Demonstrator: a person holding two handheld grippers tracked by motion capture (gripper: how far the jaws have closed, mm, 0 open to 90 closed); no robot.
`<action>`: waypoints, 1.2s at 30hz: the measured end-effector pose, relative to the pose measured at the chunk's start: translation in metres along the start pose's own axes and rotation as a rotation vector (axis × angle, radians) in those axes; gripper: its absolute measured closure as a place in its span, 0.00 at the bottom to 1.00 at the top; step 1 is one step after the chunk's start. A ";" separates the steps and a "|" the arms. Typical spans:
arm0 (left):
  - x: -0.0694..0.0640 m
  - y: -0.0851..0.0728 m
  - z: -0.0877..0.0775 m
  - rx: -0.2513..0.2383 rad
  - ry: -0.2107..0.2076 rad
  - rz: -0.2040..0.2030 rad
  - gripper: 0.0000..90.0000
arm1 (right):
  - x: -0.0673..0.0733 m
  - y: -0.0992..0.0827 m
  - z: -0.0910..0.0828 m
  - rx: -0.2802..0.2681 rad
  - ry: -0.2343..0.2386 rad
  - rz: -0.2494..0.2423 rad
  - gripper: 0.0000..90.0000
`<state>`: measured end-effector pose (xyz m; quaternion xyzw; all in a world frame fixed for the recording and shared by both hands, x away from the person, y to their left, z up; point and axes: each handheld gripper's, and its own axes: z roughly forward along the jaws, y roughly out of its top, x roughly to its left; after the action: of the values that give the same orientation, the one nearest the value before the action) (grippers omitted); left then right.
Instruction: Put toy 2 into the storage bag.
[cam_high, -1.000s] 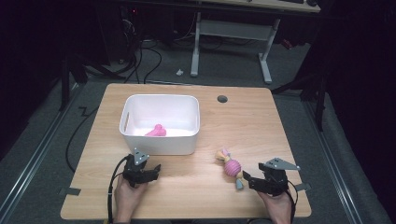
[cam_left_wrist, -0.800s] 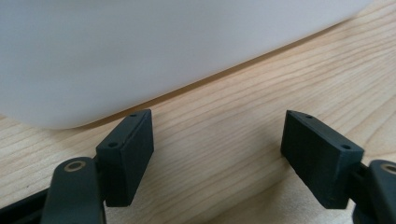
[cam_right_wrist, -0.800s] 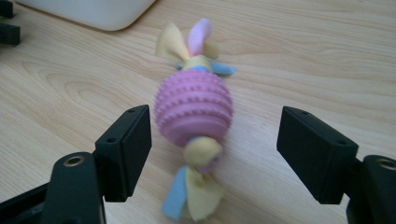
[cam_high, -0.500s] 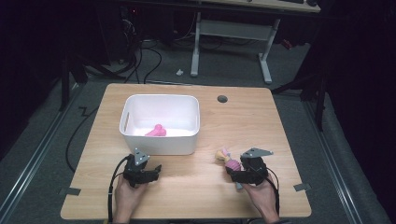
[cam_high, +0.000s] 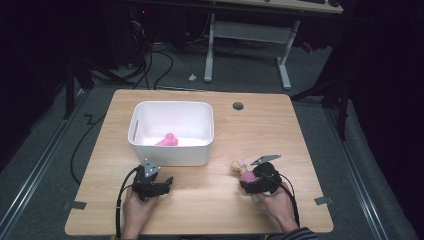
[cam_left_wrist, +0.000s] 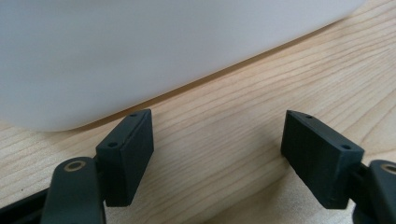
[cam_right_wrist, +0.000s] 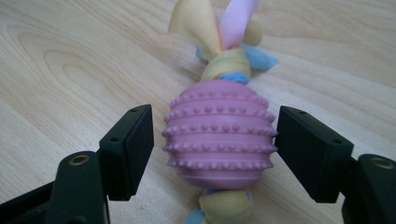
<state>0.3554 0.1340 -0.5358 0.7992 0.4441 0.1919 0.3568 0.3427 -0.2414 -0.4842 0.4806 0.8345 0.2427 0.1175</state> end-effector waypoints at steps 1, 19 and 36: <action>0.000 0.000 0.000 -0.001 0.000 -0.001 0.29 | 0.001 -0.001 0.002 0.007 -0.009 -0.007 0.34; 0.000 0.000 0.000 0.000 -0.012 0.009 0.28 | -0.002 0.003 -0.022 -0.119 0.025 -0.058 0.39; 0.000 0.000 0.000 0.001 -0.011 0.010 0.28 | 0.008 0.053 -0.046 -0.176 0.116 -0.124 0.39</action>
<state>0.3554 0.1337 -0.5359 0.8025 0.4383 0.1890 0.3581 0.3580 -0.2259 -0.4172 0.4010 0.8435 0.3346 0.1254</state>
